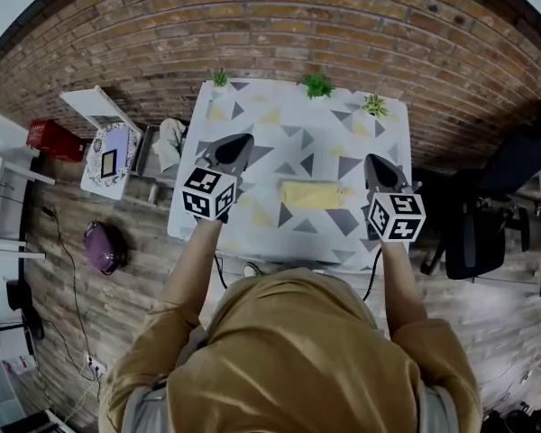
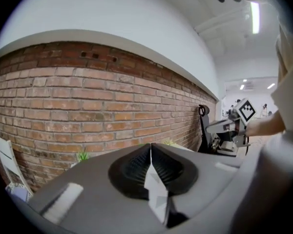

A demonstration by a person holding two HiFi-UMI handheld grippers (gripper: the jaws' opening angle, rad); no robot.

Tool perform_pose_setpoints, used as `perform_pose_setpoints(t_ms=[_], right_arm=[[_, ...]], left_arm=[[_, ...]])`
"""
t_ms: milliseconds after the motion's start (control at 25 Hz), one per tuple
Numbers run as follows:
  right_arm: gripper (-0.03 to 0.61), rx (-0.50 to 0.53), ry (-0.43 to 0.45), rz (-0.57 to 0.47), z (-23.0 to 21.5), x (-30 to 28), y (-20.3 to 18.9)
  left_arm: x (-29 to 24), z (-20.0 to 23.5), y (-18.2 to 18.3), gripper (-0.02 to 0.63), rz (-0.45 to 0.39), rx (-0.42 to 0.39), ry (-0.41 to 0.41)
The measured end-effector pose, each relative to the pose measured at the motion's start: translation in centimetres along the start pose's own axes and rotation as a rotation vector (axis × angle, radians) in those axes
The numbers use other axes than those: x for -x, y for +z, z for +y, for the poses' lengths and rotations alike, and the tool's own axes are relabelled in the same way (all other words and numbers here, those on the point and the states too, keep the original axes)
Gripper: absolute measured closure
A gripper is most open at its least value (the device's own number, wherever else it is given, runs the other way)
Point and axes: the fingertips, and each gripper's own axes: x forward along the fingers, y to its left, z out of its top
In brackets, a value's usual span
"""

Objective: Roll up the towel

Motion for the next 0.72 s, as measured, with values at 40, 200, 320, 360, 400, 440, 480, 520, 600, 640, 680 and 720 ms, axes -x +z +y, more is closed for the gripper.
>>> perform_pose_setpoints(t_ms=[40, 200, 320, 360, 400, 440, 480, 520, 600, 640, 680, 720], right_arm=[[0.575, 0.001, 0.001, -0.018, -0.1, 0.2, 1.0], [0.575, 0.022, 0.014, -0.104, 0.1, 1.2, 5.4], [0.575, 0.044, 0.02, -0.174, 0.3, 2.6, 8.7], [0.575, 0.052, 0.019, -0.197, 0.4, 3.1, 9.6], [0.575, 0.059, 0.018, -0.216, 0.4, 3.7, 10.4], [0.575, 0.064, 0.016, -0.233, 0.4, 4.2, 11.1], [0.575, 0.069, 0.013, -0.246, 0.5, 4.8, 11.6], [0.575, 0.073, 0.01, -0.258, 0.5, 5.3, 12.2], [0.575, 0.081, 0.0, -0.276, 0.5, 6.4, 13.0], [0.575, 0.087, -0.008, -0.283, 0.5, 7.0, 13.3], [0.575, 0.093, -0.018, -0.29, 0.5, 7.5, 13.5], [0.575, 0.1, -0.03, -0.296, 0.5, 8.1, 13.7]], left_arm=[[0.3, 0.1, 1.3, 0.549, -0.025, -0.021, 0.006], [2.5, 0.9, 6.2, 0.549, -0.131, -0.083, 0.04], [4.8, 1.5, 9.1, 0.549, -0.203, -0.113, 0.069], [5.8, 1.7, 9.9, 0.549, -0.224, -0.123, 0.08], [6.8, 2.1, 10.5, 0.549, -0.244, -0.13, 0.094], [7.9, 2.5, 11.0, 0.549, -0.261, -0.134, 0.11], [9.0, 3.0, 11.5, 0.549, -0.274, -0.137, 0.128], [10.1, 3.5, 11.9, 0.549, -0.286, -0.141, 0.145], [12.1, 4.3, 12.7, 0.549, -0.303, -0.151, 0.176], [13.1, 4.6, 13.0, 0.549, -0.31, -0.156, 0.191], [14.0, 4.9, 13.2, 0.549, -0.317, -0.159, 0.205], [14.9, 5.0, 13.5, 0.549, -0.323, -0.162, 0.219]])
